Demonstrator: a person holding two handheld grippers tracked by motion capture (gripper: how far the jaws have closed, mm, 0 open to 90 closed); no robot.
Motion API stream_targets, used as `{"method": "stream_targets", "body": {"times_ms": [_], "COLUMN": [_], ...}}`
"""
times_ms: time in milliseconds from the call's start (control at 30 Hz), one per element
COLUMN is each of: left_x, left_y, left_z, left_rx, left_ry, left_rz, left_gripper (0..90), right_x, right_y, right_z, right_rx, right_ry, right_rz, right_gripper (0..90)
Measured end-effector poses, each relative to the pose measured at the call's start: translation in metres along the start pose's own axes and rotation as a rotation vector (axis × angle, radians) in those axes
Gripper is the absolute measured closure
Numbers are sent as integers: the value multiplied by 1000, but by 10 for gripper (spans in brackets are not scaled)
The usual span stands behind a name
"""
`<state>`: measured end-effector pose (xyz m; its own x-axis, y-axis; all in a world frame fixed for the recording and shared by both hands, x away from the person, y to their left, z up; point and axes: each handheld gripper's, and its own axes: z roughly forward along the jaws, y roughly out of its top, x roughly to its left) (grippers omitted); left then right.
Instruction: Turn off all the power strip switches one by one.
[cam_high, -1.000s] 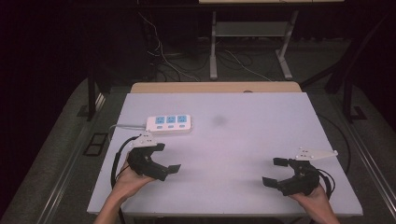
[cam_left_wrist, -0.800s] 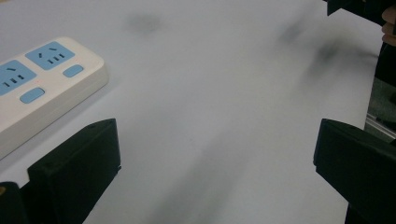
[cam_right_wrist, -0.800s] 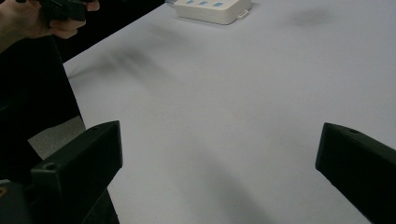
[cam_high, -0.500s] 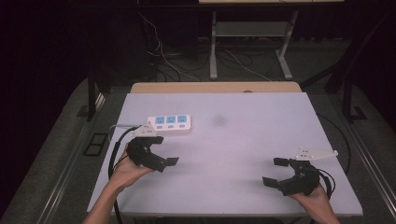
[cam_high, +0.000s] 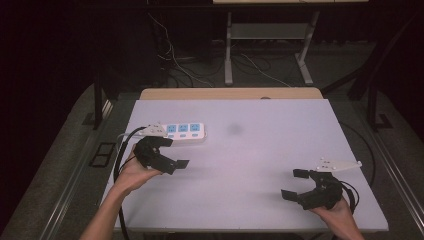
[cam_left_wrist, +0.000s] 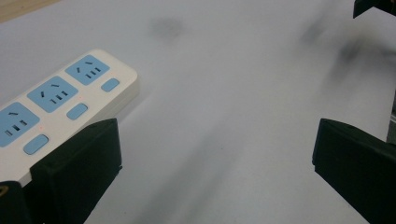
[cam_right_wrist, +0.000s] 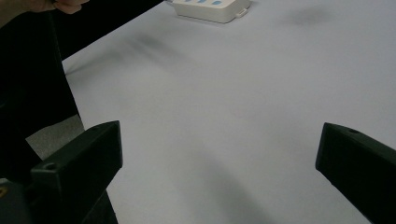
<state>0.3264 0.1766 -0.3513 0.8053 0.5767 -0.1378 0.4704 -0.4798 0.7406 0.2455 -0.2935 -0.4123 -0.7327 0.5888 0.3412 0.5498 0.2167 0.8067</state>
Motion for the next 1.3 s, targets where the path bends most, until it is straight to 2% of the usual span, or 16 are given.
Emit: {"method": "stream_targets", "body": {"times_ms": [233, 500, 867, 1300], "left_x": [11, 25, 42, 62], "left_y": [4, 12, 29, 37], "left_z": [0, 0, -6, -5], "left_rx": [27, 67, 87, 112], "left_ry": [16, 33, 61, 81], "left_rz": [-5, 7, 10, -3], "left_gripper": [0, 2, 13, 36], "right_x": [0, 0, -1, -1], "right_y": [0, -1, -1, -2], "right_z": [0, 1, 0, 1], "right_rx": [2, 9, 9, 17], "right_ry": [-4, -7, -19, -16], "right_rz": [1, 0, 1, -1], "right_gripper": [4, 4, 4, 4]}}
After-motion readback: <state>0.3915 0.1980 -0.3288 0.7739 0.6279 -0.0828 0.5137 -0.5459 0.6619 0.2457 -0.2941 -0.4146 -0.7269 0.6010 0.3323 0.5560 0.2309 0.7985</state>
